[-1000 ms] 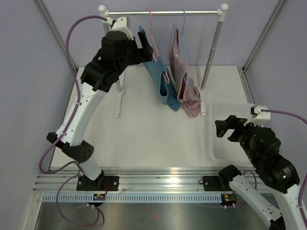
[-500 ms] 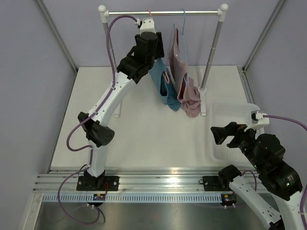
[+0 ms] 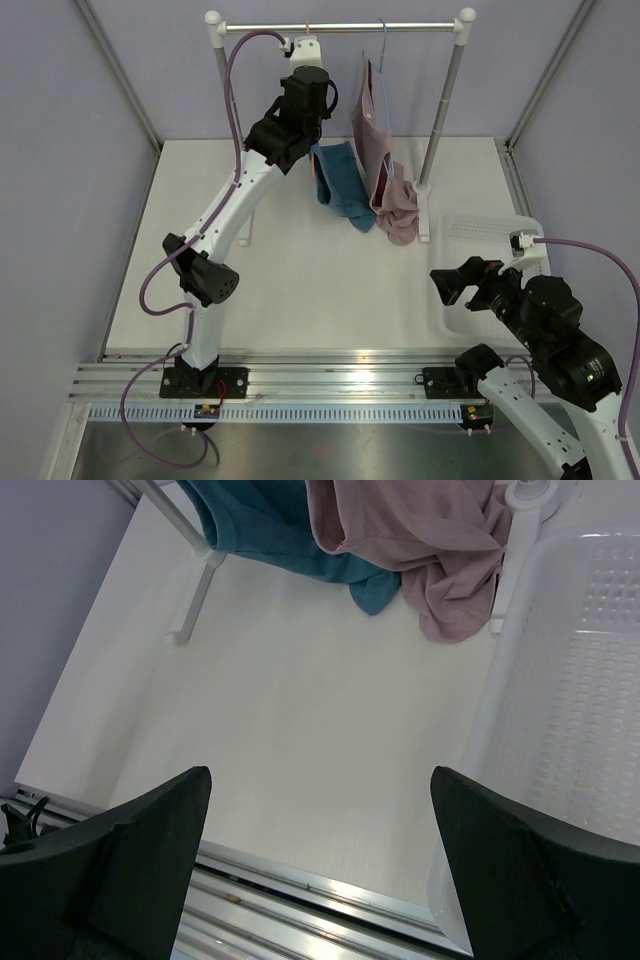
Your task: Remove the tank top from the hanger
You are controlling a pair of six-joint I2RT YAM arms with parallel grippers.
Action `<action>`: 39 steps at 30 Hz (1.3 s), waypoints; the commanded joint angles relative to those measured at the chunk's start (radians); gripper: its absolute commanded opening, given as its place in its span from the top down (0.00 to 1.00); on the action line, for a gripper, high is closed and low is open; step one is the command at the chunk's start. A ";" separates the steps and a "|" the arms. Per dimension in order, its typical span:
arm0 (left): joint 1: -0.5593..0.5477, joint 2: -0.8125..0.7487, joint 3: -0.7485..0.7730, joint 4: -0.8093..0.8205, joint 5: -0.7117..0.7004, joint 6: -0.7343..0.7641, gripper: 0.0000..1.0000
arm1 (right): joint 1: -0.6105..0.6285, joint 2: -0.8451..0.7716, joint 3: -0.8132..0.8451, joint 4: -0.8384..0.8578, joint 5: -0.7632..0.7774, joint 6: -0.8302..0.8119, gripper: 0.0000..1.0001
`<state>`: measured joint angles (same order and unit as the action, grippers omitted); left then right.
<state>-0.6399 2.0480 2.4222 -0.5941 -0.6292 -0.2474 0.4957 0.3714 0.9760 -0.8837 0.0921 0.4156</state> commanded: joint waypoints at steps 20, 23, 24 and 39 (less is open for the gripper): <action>0.005 -0.520 -0.161 -0.199 0.313 0.030 1.00 | 0.004 -0.009 -0.106 0.265 -0.112 0.026 0.01; 0.003 -0.682 -0.361 -0.174 0.445 0.005 1.00 | 0.004 -0.020 -0.160 0.406 -0.286 0.020 0.00; 0.003 -0.730 -0.424 -0.162 0.462 -0.004 1.00 | 0.004 -0.012 -0.171 0.440 -0.329 0.015 0.00; -0.001 -1.156 -1.103 -0.096 0.801 -0.151 1.00 | 0.006 0.504 -0.160 0.988 -0.545 0.189 0.03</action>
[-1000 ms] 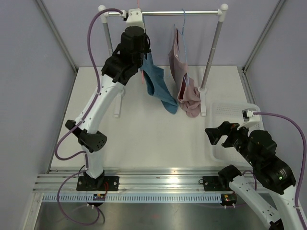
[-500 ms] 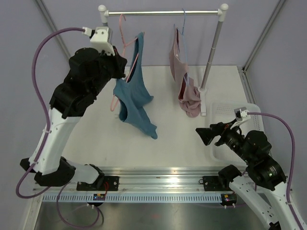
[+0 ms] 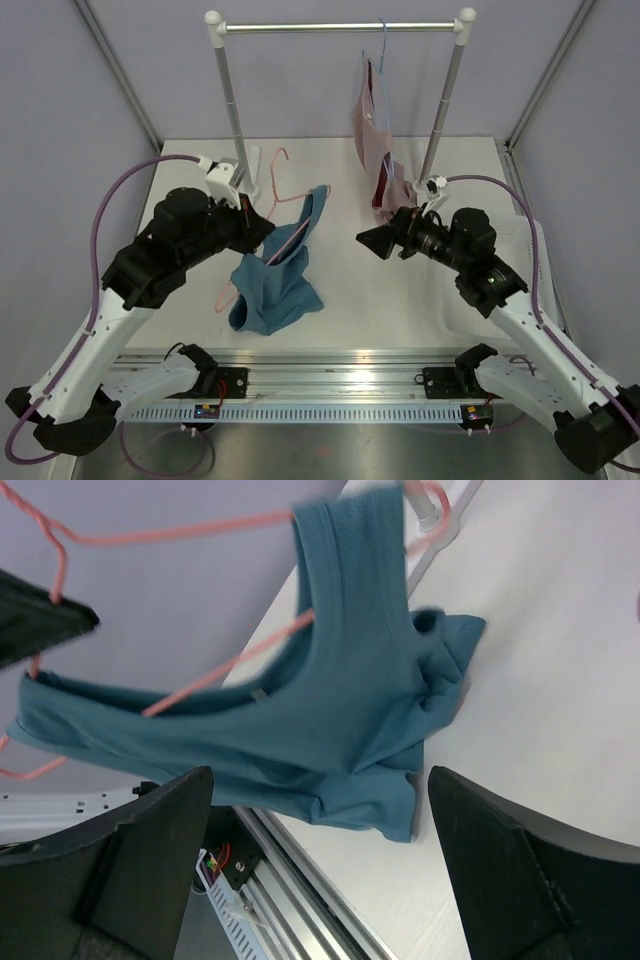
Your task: Remove the tank top from the hanger
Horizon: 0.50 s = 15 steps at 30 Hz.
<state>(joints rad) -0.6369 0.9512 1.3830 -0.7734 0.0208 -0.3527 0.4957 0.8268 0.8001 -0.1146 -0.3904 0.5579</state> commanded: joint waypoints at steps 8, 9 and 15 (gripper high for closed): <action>-0.004 -0.167 -0.234 0.161 0.189 -0.130 1.00 | 0.079 0.317 0.080 0.282 0.013 -0.013 0.16; -0.004 -0.173 -0.237 0.163 0.188 -0.135 1.00 | 0.090 0.337 0.086 0.282 0.018 -0.022 0.17; -0.004 -0.203 -0.248 0.178 0.246 -0.169 1.00 | 0.135 0.442 0.099 0.365 0.001 -0.047 0.21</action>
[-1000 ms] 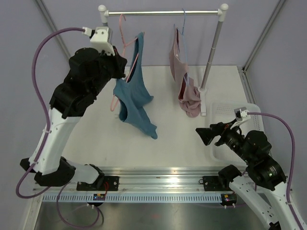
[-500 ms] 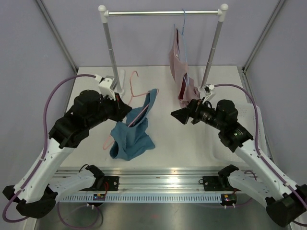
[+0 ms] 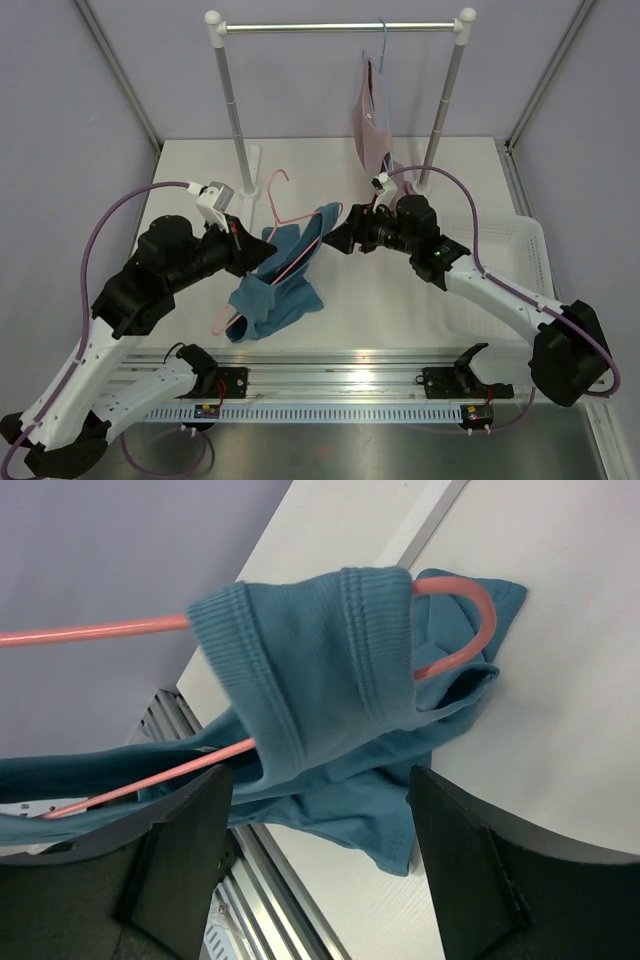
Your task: Remove the tank top from the hanger
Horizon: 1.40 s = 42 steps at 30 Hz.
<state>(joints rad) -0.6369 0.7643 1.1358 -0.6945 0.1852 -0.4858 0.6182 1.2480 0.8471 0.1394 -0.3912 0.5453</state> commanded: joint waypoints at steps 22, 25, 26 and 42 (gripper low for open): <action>-0.004 -0.020 0.147 -0.134 -0.023 0.150 1.00 | 0.008 0.014 0.134 -0.133 0.530 -0.174 1.00; -0.004 -0.039 0.156 -0.146 0.017 0.179 1.00 | -0.008 0.053 0.194 -0.213 0.548 -0.196 1.00; -0.004 -0.057 0.157 -0.136 0.034 0.182 1.00 | -0.008 0.065 0.210 -0.224 0.537 -0.203 1.00; -0.004 0.019 -0.088 0.909 -0.072 0.027 1.00 | -0.006 -0.220 0.204 -0.200 -0.242 -0.120 1.00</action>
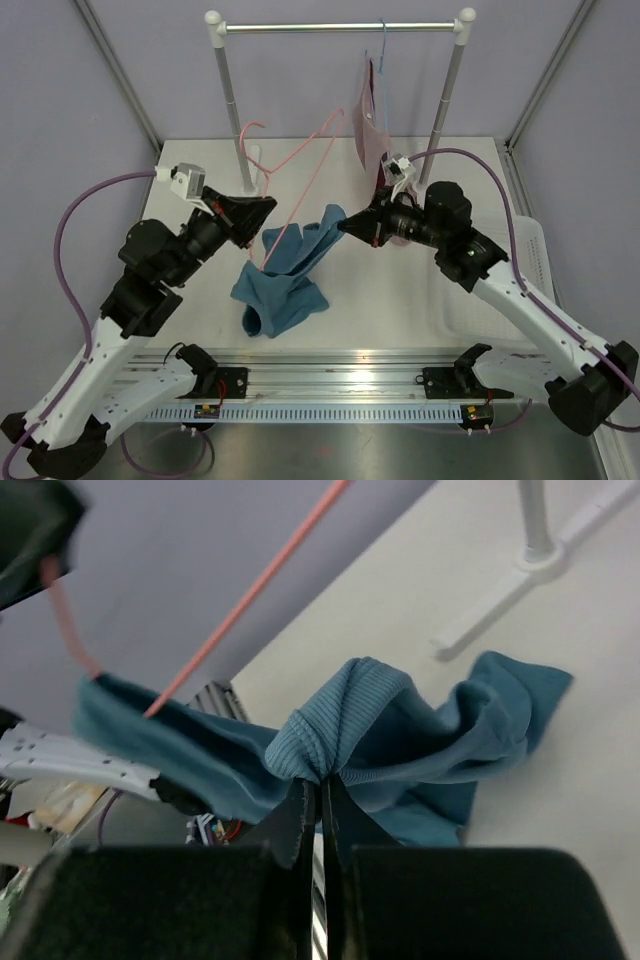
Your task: Remove the tank top from the hanger
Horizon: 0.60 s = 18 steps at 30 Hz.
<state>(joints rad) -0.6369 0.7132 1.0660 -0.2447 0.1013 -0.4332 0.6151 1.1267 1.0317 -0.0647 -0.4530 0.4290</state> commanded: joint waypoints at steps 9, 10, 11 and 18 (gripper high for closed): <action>-0.015 0.318 0.131 0.562 -0.193 0.143 1.00 | 0.000 -0.292 0.027 -0.358 -0.036 -0.249 1.00; -0.020 0.312 0.117 0.564 -0.246 0.160 1.00 | 0.005 -0.294 0.022 -0.375 -0.021 -0.269 1.00; -0.021 0.292 0.103 0.562 -0.265 0.189 1.00 | 0.014 -0.297 0.016 -0.407 0.034 -0.282 1.00; -0.024 0.175 -0.221 0.938 -0.354 0.174 1.00 | 0.230 -0.047 -0.010 -0.506 0.420 -0.247 1.00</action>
<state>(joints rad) -0.6571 0.9104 0.9161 0.4049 -0.1493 -0.2806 0.7544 0.9386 1.0298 -0.4816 -0.2653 0.1825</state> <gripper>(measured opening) 0.024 0.018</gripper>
